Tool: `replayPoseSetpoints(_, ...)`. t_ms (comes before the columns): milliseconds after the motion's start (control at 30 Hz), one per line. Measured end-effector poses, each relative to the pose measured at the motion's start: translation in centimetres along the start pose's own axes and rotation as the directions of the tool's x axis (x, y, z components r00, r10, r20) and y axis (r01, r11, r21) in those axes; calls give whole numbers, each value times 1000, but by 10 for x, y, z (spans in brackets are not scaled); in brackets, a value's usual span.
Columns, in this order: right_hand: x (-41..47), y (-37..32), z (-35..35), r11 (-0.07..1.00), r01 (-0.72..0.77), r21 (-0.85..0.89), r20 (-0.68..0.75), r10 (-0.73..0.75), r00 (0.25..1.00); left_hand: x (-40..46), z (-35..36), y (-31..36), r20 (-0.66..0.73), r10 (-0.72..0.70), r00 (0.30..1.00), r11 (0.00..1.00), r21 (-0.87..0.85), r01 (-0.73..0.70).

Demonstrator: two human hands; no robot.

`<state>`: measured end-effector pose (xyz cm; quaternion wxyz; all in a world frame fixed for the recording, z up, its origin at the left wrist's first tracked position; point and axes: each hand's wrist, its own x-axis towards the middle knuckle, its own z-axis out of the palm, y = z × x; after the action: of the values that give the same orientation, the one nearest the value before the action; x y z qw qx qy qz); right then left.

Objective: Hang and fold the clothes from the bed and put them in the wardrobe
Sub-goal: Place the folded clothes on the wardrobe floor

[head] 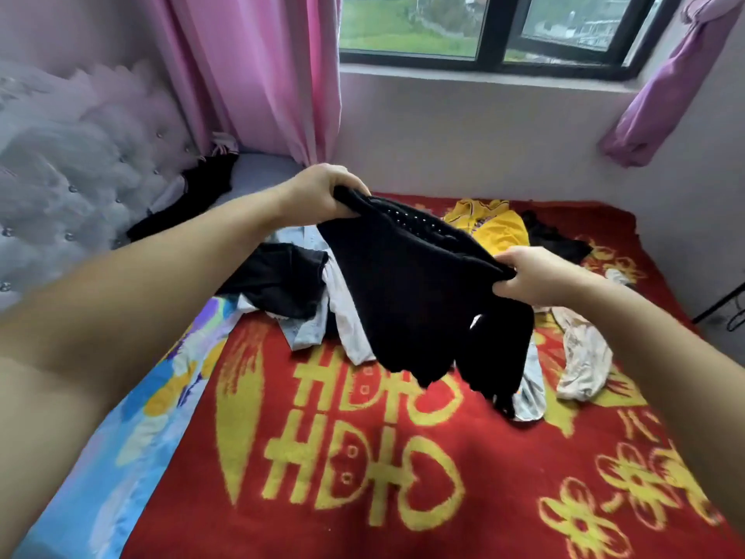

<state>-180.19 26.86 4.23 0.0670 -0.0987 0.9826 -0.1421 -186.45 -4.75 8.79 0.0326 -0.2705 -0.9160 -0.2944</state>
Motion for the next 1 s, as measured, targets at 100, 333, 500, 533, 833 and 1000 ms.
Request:
replayPoseSetpoints(100,-11,-10,34,977,166,-132,131,-149,980,-48,22,-32,117,27,993,1000,-6,-26)
replayPoseSetpoints(333,-52,-46,273,983,169,-64,558,-106,823,-223,173,-157,475,-234,848,914,405,25)
replayPoseSetpoints(500,-107,-10,378,999,21,49,807,-52,589,-332,262,-203,721,-523,454,820,571,38)
replayPoseSetpoints(533,-115,7,387,999,-16,36,813,-20,581,-340,278,-203,738,-517,434,833,551,54)
replayPoseSetpoints(833,-90,168,419,703,-683,199,597,466,653,-252,427,-135,665,-335,668,919,386,77)
replayPoseSetpoints(1000,-23,209,437,124,-729,674,417,750,513,-212,512,-97,590,-568,574,819,476,320)
